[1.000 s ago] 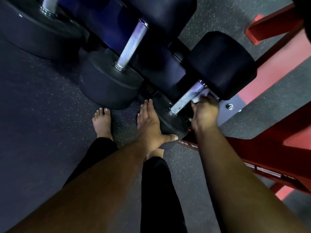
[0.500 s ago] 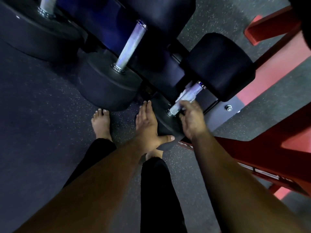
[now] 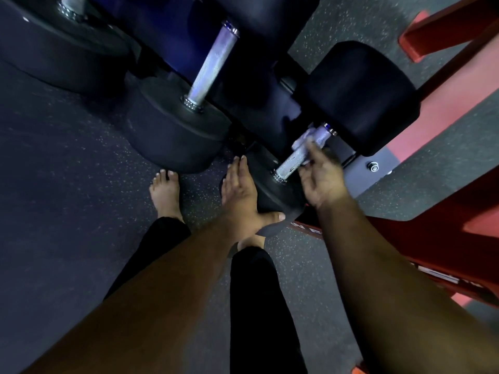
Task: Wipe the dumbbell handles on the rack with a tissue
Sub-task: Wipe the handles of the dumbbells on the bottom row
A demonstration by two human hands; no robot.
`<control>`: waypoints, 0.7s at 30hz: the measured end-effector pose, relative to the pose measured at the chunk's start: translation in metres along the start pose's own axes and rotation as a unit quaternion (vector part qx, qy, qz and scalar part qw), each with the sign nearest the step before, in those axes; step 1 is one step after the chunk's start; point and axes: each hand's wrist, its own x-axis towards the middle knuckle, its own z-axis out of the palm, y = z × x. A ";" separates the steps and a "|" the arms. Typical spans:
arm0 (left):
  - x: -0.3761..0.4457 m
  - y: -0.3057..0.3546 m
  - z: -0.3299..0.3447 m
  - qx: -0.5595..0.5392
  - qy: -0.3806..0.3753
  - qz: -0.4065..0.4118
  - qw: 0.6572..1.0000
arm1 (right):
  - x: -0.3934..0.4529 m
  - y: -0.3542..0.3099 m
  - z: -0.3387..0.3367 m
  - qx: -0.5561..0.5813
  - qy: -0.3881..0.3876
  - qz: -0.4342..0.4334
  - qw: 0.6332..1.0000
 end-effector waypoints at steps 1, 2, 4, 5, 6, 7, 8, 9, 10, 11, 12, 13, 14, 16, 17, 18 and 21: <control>0.000 0.000 0.000 -0.001 0.000 0.000 1.000 | 0.003 -0.001 -0.002 0.028 0.015 -0.017 0.999; 0.001 0.000 0.000 0.000 0.000 -0.001 1.000 | 0.002 0.002 -0.003 0.009 0.023 -0.028 0.999; 0.001 0.000 0.000 0.001 -0.003 -0.002 1.000 | -0.012 0.014 -0.007 -0.081 0.021 -0.033 0.996; 0.001 0.000 0.000 0.002 -0.005 -0.002 1.000 | -0.020 0.020 -0.012 -0.119 0.014 -0.034 0.992; 0.001 0.001 0.000 0.003 -0.005 -0.001 1.000 | -0.028 0.023 -0.016 -0.143 0.007 -0.025 0.989; 0.001 0.000 0.000 0.005 -0.005 -0.002 1.000 | -0.035 0.024 -0.020 -0.162 0.003 0.002 0.987; 0.001 0.001 -0.001 0.006 -0.005 -0.006 1.000 | -0.038 0.026 -0.024 -0.165 -0.001 0.029 0.986; 0.002 0.000 0.000 0.006 -0.004 -0.009 1.000 | -0.040 0.025 -0.028 -0.191 -0.001 0.042 0.981; 0.003 -0.001 0.000 0.007 -0.004 -0.010 1.000 | -0.040 0.023 -0.031 -0.234 -0.006 0.044 0.971; 0.003 -0.001 0.000 0.008 -0.004 -0.012 1.000 | -0.041 0.020 -0.031 -0.320 -0.023 0.025 0.947; 0.004 -0.002 0.000 0.009 -0.006 -0.013 1.000 | -0.043 0.015 -0.030 -0.414 -0.051 -0.017 0.909; 0.004 -0.002 0.000 0.009 -0.008 -0.011 1.000 | -0.047 0.007 -0.027 -0.503 -0.072 -0.078 0.858; 0.004 -0.002 0.000 0.008 -0.010 -0.011 1.000 | -0.049 -0.001 -0.024 -0.565 -0.079 -0.152 0.807; 0.004 -0.002 0.000 0.008 -0.011 -0.008 1.000 | -0.046 -0.018 -0.008 -0.626 -0.045 -0.307 0.716; 0.003 -0.002 -0.001 0.006 -0.013 -0.007 1.000 | -0.038 -0.024 -0.002 -0.655 -0.027 -0.359 0.664; 0.004 -0.002 -0.001 0.004 -0.014 -0.003 1.000 | -0.028 -0.028 0.003 -0.708 -0.022 -0.373 0.599; 0.003 -0.001 -0.002 0.003 -0.017 -0.001 1.000 | -0.017 -0.013 0.007 -0.874 -0.089 -0.269 0.395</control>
